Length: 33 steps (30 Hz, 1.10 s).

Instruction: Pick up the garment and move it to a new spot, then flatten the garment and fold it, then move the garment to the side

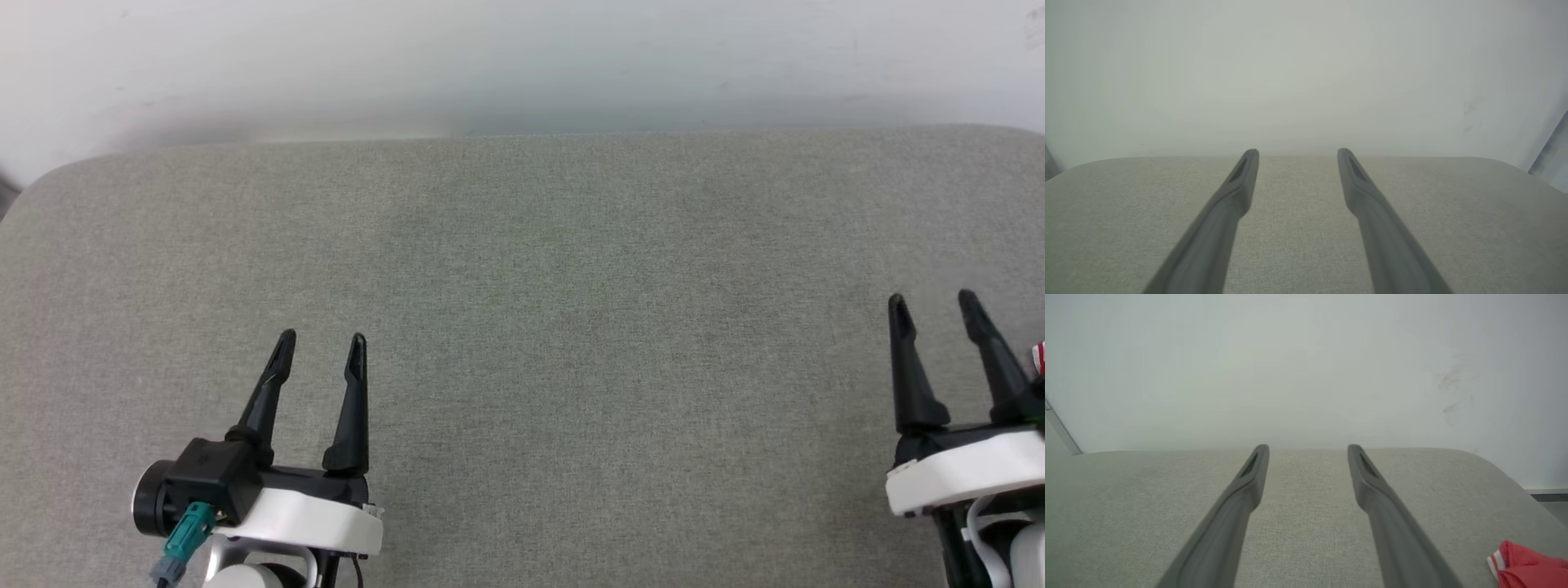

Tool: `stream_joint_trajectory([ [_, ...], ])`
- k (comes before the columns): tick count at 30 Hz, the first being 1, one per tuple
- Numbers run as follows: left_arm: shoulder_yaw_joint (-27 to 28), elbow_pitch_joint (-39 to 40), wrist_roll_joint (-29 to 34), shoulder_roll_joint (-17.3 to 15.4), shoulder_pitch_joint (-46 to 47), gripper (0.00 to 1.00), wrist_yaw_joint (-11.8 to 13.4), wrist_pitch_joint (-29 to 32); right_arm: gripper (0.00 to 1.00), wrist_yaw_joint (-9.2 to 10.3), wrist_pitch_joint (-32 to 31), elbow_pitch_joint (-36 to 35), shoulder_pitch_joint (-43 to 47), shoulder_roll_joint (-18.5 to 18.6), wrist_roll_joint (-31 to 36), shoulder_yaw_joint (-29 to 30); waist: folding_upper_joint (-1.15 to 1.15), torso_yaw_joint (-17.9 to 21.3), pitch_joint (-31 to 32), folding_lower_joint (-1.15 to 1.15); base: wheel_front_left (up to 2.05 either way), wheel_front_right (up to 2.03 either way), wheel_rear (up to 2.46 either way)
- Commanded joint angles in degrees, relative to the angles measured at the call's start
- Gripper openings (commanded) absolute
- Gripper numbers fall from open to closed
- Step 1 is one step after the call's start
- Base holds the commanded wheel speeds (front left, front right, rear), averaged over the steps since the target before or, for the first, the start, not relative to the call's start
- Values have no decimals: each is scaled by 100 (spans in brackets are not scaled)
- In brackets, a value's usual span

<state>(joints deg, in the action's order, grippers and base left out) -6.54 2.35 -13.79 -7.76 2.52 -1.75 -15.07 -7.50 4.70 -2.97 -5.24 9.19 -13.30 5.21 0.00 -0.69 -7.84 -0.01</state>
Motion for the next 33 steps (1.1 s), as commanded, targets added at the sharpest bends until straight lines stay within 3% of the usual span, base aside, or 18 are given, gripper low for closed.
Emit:
stream_joint_trajectory([
  [1,41,-40,38,41,-93,100,-48,-12,100,2,81,65,97,-28,-35,-44,0,3,4,1,0,0,0],
  [15,412,-263,138,348,-129,100,-413,-12,100,2,465,487,101,-231,-43,-284,0,12,76,1,0,0,0],
  [33,555,-367,216,445,-108,100,-555,-12,100,2,546,565,100,-327,29,-402,0,16,88,1,0,0,0],
])
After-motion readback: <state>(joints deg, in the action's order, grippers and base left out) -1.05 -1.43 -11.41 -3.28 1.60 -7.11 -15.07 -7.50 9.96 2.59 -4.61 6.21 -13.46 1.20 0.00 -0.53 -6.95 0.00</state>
